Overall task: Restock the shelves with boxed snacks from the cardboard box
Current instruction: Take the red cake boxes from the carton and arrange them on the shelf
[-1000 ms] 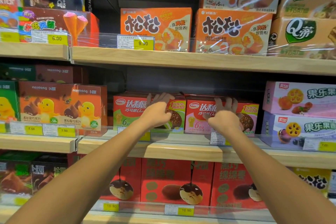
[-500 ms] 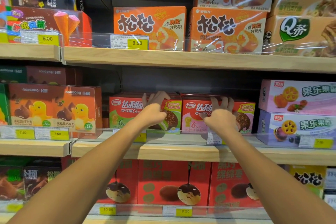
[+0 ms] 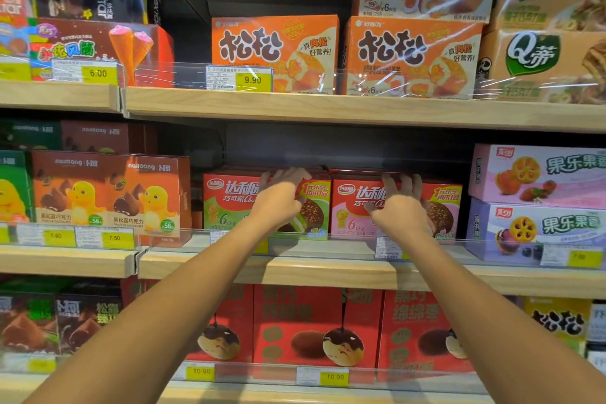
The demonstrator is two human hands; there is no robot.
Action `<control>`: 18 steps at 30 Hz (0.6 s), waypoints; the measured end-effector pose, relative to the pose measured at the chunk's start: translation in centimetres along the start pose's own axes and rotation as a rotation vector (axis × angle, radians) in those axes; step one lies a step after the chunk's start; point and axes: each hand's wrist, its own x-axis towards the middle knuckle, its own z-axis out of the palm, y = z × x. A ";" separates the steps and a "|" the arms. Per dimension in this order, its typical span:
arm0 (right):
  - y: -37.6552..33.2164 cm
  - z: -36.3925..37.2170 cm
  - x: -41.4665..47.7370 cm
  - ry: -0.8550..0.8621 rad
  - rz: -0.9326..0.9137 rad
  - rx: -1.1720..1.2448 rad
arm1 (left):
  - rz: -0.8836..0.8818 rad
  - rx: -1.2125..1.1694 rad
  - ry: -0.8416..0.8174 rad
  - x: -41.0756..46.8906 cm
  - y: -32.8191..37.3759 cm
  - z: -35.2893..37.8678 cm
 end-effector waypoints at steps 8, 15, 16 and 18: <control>0.3 -1.1 0.4 -0.057 -0.075 0.044 | -0.076 0.002 0.000 -0.2 1.6 -0.4; 0.1 -2.5 -0.8 -0.175 -0.097 0.026 | -0.100 0.072 -0.203 -0.2 1.8 -1.3; -0.1 -2.5 -1.3 -0.173 -0.088 0.025 | -0.087 0.062 -0.205 -0.5 1.7 -1.5; -0.6 -2.4 -2.3 -0.137 -0.077 0.032 | -0.085 0.034 -0.159 -1.3 1.5 -1.6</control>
